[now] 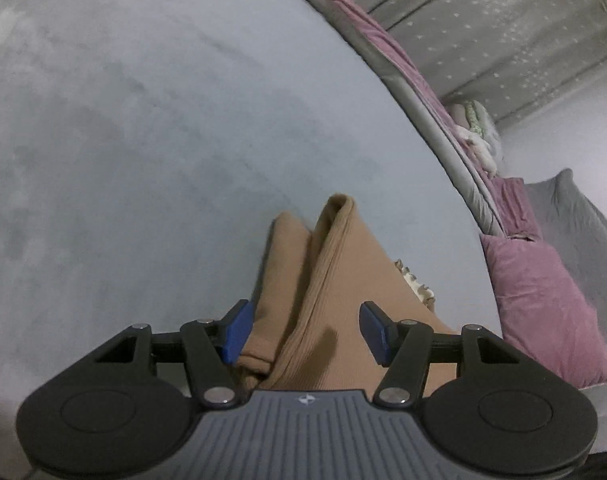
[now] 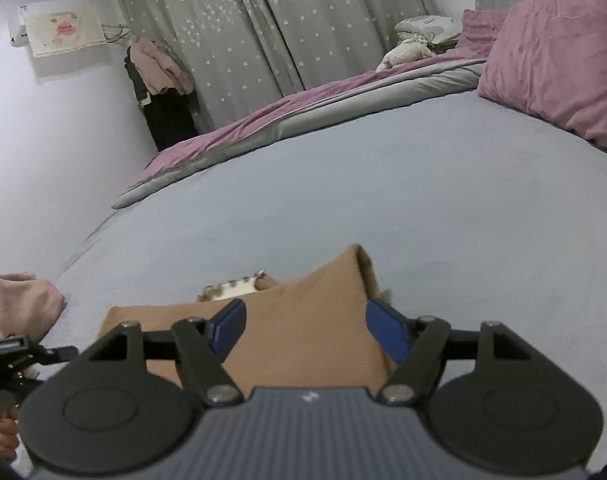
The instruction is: Fold clothes
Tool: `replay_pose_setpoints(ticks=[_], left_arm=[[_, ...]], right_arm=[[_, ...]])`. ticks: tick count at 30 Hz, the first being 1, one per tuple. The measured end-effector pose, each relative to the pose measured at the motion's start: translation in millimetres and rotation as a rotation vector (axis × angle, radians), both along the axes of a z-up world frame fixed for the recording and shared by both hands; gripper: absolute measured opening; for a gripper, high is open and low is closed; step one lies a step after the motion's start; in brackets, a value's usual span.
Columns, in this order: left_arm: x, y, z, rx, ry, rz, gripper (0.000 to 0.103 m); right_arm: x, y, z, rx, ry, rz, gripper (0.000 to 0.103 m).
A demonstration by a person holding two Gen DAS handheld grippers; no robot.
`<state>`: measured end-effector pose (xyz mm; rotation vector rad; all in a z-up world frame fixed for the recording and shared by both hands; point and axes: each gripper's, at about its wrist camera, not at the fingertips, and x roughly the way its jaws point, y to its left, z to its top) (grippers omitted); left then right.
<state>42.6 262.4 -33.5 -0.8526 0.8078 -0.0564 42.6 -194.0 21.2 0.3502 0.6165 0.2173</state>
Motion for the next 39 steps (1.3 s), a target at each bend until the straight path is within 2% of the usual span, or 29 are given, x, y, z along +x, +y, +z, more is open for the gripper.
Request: replay_pose_setpoints(ticks=[3, 14, 18, 22, 27, 30, 34, 36, 38, 39], left_arm=[[0.5, -3.6, -4.7, 0.000, 0.003, -0.015, 0.058], [2.2, 5.9, -30.1, -0.124, 0.126, -0.017, 0.058], [-1.9, 9.7, -37.5, -0.203, 0.179, -0.035, 0.058], [-7.2, 10.2, -49.1, -0.313, 0.221, -0.043, 0.059], [-13.9, 8.0, -64.9, -0.430, 0.201, 0.059, 0.059], [-16.2, 1.0, -68.7, -0.442, 0.161, 0.125, 0.058], [-22.0, -11.6, -70.8, -0.406, 0.090, 0.196, 0.058], [-25.3, -17.7, -70.8, -0.376, 0.059, 0.228, 0.052], [-29.1, -22.3, -70.9, -0.339, 0.041, 0.257, 0.040], [-30.9, -24.2, -71.2, -0.325, 0.033, 0.271, 0.039]], right_arm=[[-0.1, 4.4, 3.1, 0.010, 0.019, 0.010, 0.070], [4.4, 29.6, -0.1, 0.031, 0.072, 0.034, 0.071], [7.3, 37.6, -2.3, 0.031, 0.086, 0.046, 0.071], [8.3, 44.7, -4.0, 0.034, 0.091, 0.058, 0.071], [10.4, 53.7, -6.0, 0.034, 0.100, 0.068, 0.072], [12.2, 58.2, -9.3, 0.043, 0.113, 0.074, 0.072], [12.8, 66.7, -12.1, 0.035, 0.119, 0.088, 0.072], [12.9, 71.1, -14.6, 0.029, 0.124, 0.096, 0.072], [12.8, 75.5, -17.4, 0.020, 0.126, 0.100, 0.072], [12.4, 77.6, -18.7, 0.017, 0.120, 0.102, 0.071]])
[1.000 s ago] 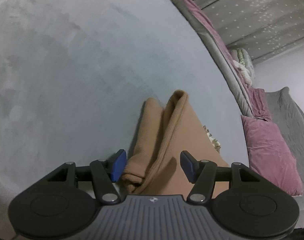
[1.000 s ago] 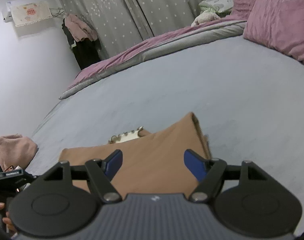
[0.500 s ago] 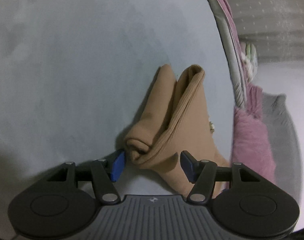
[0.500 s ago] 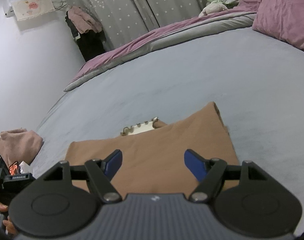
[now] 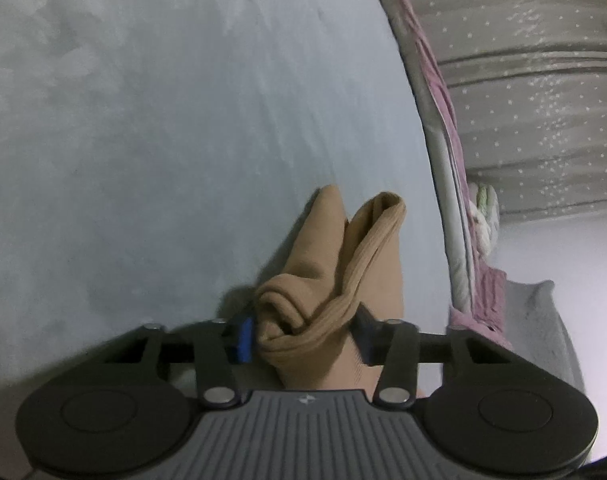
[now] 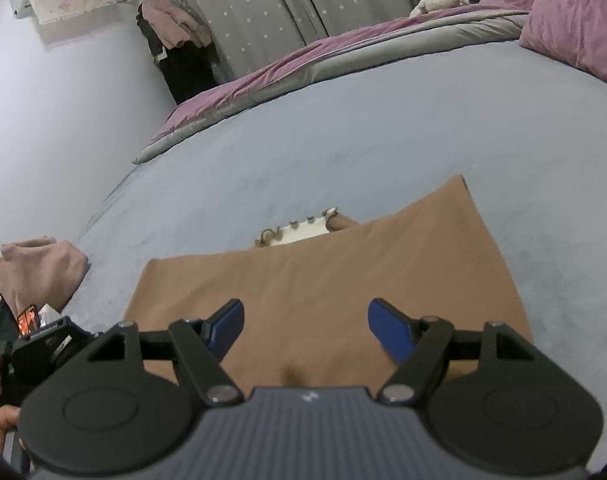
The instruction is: Fold clothes
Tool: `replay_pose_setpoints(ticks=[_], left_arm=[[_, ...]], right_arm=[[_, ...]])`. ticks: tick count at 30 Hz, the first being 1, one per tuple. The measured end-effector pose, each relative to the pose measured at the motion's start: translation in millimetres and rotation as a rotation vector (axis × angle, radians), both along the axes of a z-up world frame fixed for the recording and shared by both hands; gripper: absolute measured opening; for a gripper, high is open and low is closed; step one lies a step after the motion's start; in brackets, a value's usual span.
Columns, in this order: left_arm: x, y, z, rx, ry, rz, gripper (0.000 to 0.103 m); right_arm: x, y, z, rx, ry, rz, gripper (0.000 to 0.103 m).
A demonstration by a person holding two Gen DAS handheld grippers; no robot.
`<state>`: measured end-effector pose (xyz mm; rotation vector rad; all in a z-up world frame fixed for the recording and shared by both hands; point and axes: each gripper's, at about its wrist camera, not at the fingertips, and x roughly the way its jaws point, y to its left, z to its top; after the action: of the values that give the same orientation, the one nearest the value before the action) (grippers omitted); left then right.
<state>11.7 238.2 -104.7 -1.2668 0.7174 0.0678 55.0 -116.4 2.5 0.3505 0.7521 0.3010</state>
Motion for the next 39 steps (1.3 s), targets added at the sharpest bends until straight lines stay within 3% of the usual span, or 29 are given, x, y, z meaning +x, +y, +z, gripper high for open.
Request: replay_pose_setpoints(ticks=[2, 4, 9, 16, 21, 30, 34, 37, 39], left_arm=[[-2.3, -2.9, -0.7, 0.023, -0.010, 0.023, 0.034], [-1.5, -7.4, 1.7, 0.061, -0.026, 0.039, 0.031], [2.6, -20.1, 17.8, 0.202, -0.088, 0.055, 0.026], [5.0, -29.7, 45.2, 0.330, -0.212, 0.048, 0.024], [7.4, -45.4, 66.1, 0.417, -0.298, -0.007, 0.024], [1.8, -85.6, 97.6, 0.582, -0.447, -0.104, 0.023], [1.3, -108.8, 110.5, 0.632, -0.510, -0.159, 0.023], [6.5, -123.4, 114.2, 0.625, -0.530, -0.205, 0.023], [10.5, -133.3, 115.0, 0.620, -0.538, -0.232, 0.023]], right_arm=[[-0.4, 3.0, -2.1, 0.001, -0.025, 0.006, 0.064], [0.7, 7.4, -4.5, 0.007, -0.032, 0.018, 0.051], [4.6, 20.8, -11.0, -0.020, -0.043, 0.048, 0.028], [5.8, 40.6, -19.4, -0.049, -0.034, 0.112, 0.018], [8.2, 51.2, -32.8, -0.065, 0.014, 0.130, 0.017], [21.4, 42.3, -47.7, 0.017, 0.086, 0.127, 0.013], [27.8, 27.2, -40.6, 0.135, 0.137, 0.097, 0.021], [31.5, 6.7, -35.0, 0.240, 0.155, 0.044, 0.036], [33.0, -6.7, -31.3, 0.298, 0.158, 0.014, 0.039]])
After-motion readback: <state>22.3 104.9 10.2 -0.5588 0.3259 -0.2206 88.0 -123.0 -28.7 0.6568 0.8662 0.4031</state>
